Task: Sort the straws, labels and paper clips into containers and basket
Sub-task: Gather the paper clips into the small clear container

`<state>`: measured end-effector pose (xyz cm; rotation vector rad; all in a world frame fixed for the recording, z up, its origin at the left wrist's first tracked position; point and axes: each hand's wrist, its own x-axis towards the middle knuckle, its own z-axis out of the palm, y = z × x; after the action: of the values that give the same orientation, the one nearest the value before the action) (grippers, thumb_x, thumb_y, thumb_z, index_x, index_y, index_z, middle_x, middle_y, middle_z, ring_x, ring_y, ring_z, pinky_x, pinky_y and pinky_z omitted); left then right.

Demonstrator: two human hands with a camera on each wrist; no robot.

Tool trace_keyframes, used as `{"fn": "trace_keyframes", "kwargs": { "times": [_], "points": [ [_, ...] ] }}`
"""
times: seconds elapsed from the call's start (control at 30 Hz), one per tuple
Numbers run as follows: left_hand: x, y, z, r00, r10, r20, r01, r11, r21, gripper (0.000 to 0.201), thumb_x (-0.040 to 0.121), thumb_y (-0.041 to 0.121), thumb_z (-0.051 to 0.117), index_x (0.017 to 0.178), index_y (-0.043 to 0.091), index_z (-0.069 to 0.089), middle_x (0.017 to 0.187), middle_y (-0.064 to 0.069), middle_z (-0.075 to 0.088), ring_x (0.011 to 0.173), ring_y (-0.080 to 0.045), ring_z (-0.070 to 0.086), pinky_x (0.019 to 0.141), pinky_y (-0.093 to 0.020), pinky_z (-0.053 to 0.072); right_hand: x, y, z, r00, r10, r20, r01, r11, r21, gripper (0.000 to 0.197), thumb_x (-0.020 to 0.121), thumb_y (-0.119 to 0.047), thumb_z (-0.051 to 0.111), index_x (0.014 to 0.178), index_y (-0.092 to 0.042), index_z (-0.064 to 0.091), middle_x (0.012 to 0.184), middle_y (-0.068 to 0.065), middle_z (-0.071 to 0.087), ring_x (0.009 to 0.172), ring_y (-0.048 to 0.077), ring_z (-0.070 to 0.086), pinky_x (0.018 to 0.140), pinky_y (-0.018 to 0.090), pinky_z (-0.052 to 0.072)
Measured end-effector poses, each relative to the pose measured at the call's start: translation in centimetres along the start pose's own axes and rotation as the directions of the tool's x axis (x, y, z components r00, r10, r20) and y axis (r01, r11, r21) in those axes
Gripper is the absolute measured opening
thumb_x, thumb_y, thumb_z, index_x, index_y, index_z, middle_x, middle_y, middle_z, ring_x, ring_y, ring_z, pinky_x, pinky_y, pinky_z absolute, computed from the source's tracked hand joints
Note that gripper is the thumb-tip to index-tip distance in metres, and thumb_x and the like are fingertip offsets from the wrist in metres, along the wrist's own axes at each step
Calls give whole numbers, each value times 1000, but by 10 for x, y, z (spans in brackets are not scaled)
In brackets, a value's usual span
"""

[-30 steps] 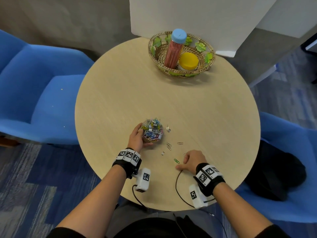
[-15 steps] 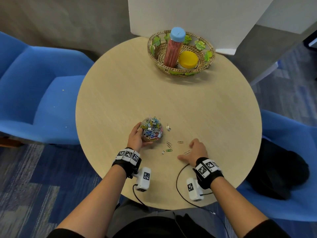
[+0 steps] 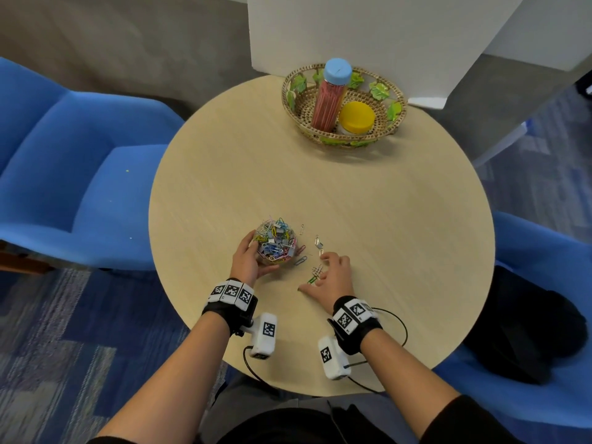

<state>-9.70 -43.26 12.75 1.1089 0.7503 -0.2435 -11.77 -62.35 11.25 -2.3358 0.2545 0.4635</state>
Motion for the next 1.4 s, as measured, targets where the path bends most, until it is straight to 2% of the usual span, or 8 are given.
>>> {"fn": "trace_keyframes", "kwargs": {
  "times": [0.1,0.2,0.37,0.6,0.8,1.1,1.27,1.4],
  "points": [
    [-1,2,-5,1000,-3,-17,3,1000,-8,40,108,13,35,147,14,43,141,-20,52,108,-41,61,52,-31,60,-4,3,4,999,-30,18,30,999,-18,116,50,-37,95,146,-19,33,120,-4,24,96,16,53,88,25,54],
    [-2,3,-10,1000,-4,-25,4,1000,-7,39,108,14,36,147,15,43,142,-19,51,109,-42,61,52,-31,61,-4,7,6,998,-59,33,62,994,-87,118,56,-39,93,151,-19,26,122,-5,23,105,20,52,101,33,48],
    [-2,4,-15,1000,6,-27,-6,1000,-10,39,108,14,37,146,15,43,142,-19,52,105,-38,61,53,-32,61,7,9,0,998,-25,-65,23,999,-34,92,78,-38,81,152,-10,32,130,3,35,84,16,57,96,33,50],
    [0,1,-13,1000,0,-23,0,1000,-6,39,108,14,38,146,16,44,141,-20,53,103,-38,61,52,-31,60,3,8,5,985,-158,-71,147,979,-140,66,81,-38,78,138,-14,54,122,2,40,89,15,52,96,31,49],
    [-3,2,-8,1000,-6,-10,6,1000,-13,39,108,14,38,146,15,44,139,-20,54,104,-37,62,53,-32,61,1,13,16,929,-296,-220,273,953,-130,16,89,-16,71,98,-4,75,103,6,58,74,11,53,79,28,53],
    [-2,4,-11,1000,-3,-13,4,1000,25,39,107,14,38,146,17,44,140,-19,54,109,-40,63,52,-30,59,27,-18,-9,965,-258,54,260,896,-360,19,92,-15,57,86,-5,72,89,7,67,79,22,62,80,34,54],
    [-5,0,-14,1000,-13,-18,13,1000,26,39,108,16,38,146,19,44,141,-17,54,116,-43,61,52,-29,59,33,-43,-34,996,-24,-86,37,987,158,10,83,-8,71,75,-10,76,67,3,72,64,14,72,72,30,61],
    [-10,-5,-8,999,-15,35,14,999,52,40,107,16,39,147,18,44,138,-19,56,105,-39,66,54,-31,59,18,-91,-41,975,-220,13,200,910,362,2,84,-11,75,85,-11,77,71,4,74,65,15,74,69,27,61]
  ]
}}
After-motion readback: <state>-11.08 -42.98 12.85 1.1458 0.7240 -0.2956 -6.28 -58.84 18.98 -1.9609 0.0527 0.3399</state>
